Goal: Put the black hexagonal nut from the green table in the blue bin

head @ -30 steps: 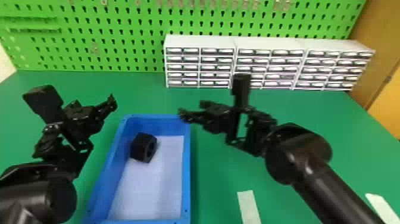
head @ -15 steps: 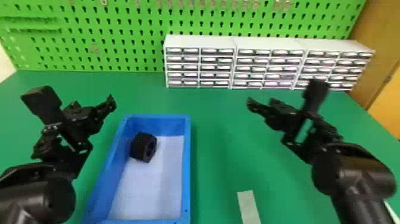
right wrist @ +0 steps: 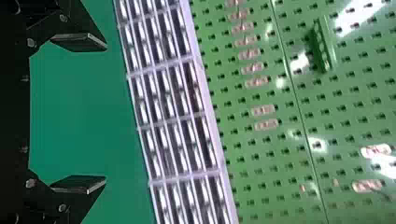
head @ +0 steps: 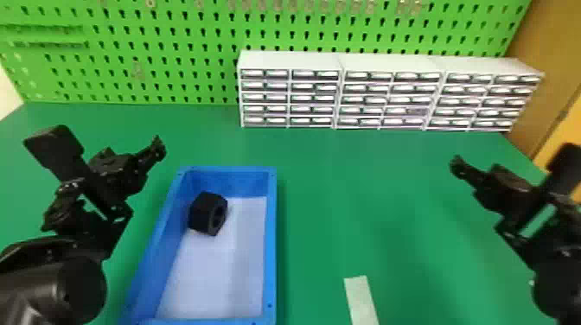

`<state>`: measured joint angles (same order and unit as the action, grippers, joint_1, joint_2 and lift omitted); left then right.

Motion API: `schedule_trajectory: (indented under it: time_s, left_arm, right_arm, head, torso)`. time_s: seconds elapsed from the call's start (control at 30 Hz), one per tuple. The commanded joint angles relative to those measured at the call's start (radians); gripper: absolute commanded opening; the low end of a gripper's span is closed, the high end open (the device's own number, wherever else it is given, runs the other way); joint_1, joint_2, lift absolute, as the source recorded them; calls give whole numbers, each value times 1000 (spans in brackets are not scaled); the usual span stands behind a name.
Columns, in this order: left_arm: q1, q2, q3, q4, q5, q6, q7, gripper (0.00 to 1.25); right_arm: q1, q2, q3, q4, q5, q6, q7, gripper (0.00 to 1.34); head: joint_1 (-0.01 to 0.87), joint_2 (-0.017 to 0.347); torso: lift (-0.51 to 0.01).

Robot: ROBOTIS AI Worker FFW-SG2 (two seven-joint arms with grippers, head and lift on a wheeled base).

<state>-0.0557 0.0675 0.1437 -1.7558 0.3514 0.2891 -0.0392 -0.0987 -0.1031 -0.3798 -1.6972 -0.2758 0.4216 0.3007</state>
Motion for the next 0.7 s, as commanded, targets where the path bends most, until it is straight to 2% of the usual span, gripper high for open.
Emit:
schedule_trajectory:
  time_s: [0.0,0.17,0.27,0.47,0.57,0.67]
  left_arm:
    - [4,0,-1,1,4,1,1,1080]
    - [4,0,-3,2,4,2,1,1080]
    - [-1,0,-3,2,4,4,1,1080]
    - [-4,0,2,2,1,4,1,1080]
    - [-3,0,7,1,3,4,1,1080]
    - [-3,0,10,1,1,4,1,1080]
  right_arm:
    - [11,14,-73,-4,-13,-32,0,1062]
    - [5,19,-133,-4,-43,-35,0,1063]
    - [4,-1,-149,-2,-91,-35,2,1063]
    - [4,-63,-128,22,-186,-34,2,1063]
    - [4,-75,-109,34,-207,-34,2,1063]
    - [1,-75,-102,40,-206,-34,0,1063]
  head:
    - [692,9]
    - [692,9]
    - [692,9]
    - [692,9]
    - [692,9]
    - [692,9]
  torso:
    - [-97]
    - [-97]
    - [-97]
    - [-97]
    - [-97]
    - [-97]
